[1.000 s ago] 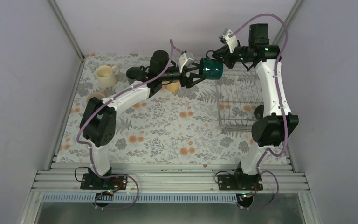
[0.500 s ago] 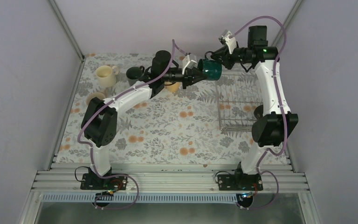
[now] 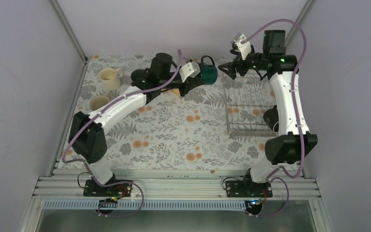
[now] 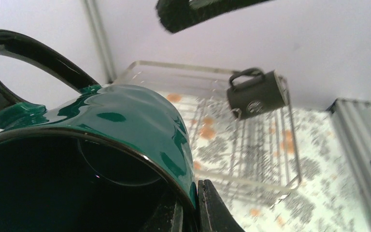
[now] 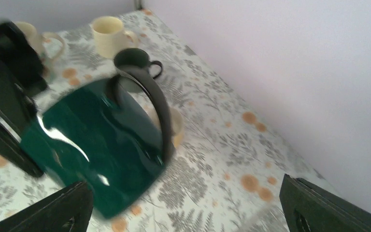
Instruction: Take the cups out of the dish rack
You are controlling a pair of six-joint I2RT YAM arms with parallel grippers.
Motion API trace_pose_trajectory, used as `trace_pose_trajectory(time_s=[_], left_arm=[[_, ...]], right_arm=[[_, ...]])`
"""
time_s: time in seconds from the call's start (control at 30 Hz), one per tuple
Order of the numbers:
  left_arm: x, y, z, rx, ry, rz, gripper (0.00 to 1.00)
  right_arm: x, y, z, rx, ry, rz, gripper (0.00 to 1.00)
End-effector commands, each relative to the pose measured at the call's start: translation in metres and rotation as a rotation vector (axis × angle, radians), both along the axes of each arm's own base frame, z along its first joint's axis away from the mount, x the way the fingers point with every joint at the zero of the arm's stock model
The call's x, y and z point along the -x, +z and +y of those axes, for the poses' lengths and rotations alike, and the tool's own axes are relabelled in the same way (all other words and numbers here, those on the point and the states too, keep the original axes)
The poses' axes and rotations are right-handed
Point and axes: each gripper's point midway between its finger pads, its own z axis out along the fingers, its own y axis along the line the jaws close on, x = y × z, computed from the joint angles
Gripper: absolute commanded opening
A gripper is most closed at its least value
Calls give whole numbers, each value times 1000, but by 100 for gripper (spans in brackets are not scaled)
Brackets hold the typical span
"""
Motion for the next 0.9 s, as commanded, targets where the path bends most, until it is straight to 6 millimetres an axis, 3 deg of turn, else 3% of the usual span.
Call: trace_pose_trajectory(time_s=[0.0, 0.1, 0.17, 0.37, 0.47, 0.63, 0.87], left_arm=[[2, 36, 43, -173, 87, -252, 2], [0, 18, 79, -405, 141, -337, 2], [6, -4, 107, -574, 120, -351, 2], [-3, -59, 207, -980, 162, -350, 2], [10, -90, 245, -1136, 121, -313, 3], [38, -125, 268, -1248, 43, -186, 2], [51, -171, 295, -1390, 1, -96, 2]], right_arm=[[8, -14, -26, 163, -124, -6, 100], [11, -37, -52, 299, -231, 9, 100], [18, -46, -67, 377, -279, 0, 100], [42, -66, -75, 417, -289, -22, 100], [49, -81, -80, 436, -306, -18, 100], [56, -99, -87, 437, -339, -15, 100], [62, -102, -90, 382, -383, -29, 100]])
